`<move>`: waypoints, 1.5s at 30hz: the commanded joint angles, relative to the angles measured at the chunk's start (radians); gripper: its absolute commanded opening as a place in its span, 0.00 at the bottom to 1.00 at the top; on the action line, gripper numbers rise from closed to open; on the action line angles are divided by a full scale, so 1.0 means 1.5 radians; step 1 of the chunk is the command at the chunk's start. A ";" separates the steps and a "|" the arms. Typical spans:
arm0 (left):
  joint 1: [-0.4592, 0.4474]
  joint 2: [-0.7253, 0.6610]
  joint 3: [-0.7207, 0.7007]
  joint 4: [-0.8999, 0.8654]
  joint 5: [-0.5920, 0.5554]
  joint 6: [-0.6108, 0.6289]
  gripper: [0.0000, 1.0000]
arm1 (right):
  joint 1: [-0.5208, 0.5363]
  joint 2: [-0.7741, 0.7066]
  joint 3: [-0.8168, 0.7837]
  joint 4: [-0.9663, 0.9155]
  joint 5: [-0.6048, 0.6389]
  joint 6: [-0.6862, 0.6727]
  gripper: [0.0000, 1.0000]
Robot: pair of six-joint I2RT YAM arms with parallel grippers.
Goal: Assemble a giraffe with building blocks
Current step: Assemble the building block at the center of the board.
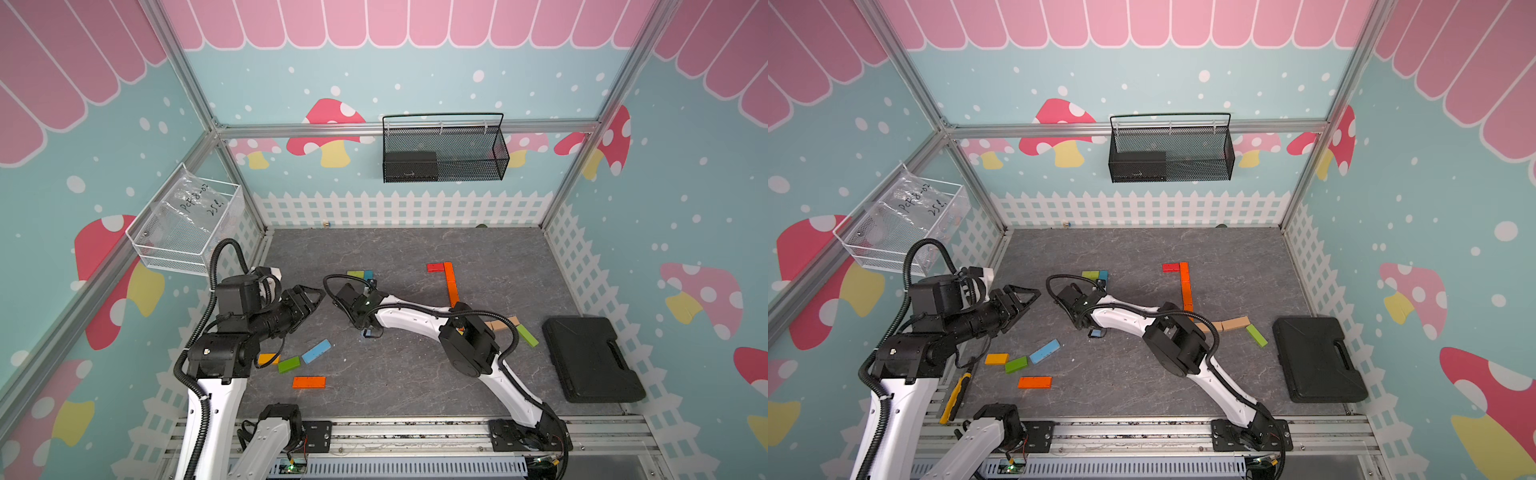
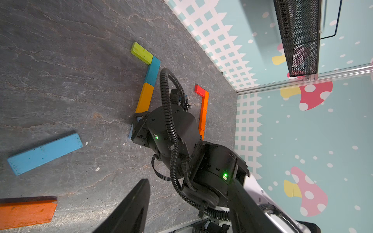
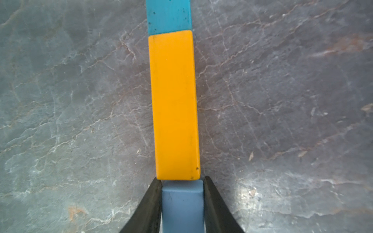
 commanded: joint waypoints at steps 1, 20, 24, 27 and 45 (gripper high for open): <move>-0.003 -0.007 -0.003 0.008 0.003 0.009 0.65 | -0.005 0.026 0.018 -0.022 0.015 0.001 0.34; -0.003 -0.004 -0.003 -0.006 -0.009 0.017 0.65 | -0.001 -0.016 0.030 -0.031 0.019 -0.025 0.61; -0.003 0.000 0.002 -0.024 -0.029 0.028 0.65 | 0.001 -0.075 0.029 -0.038 0.036 -0.046 0.64; -0.003 0.007 0.005 -0.039 -0.044 0.035 0.65 | 0.001 -0.127 0.019 -0.037 0.050 -0.070 0.65; 0.001 0.097 -0.029 -0.188 -0.155 0.101 0.68 | -0.004 -0.293 -0.191 0.032 0.010 -0.084 0.63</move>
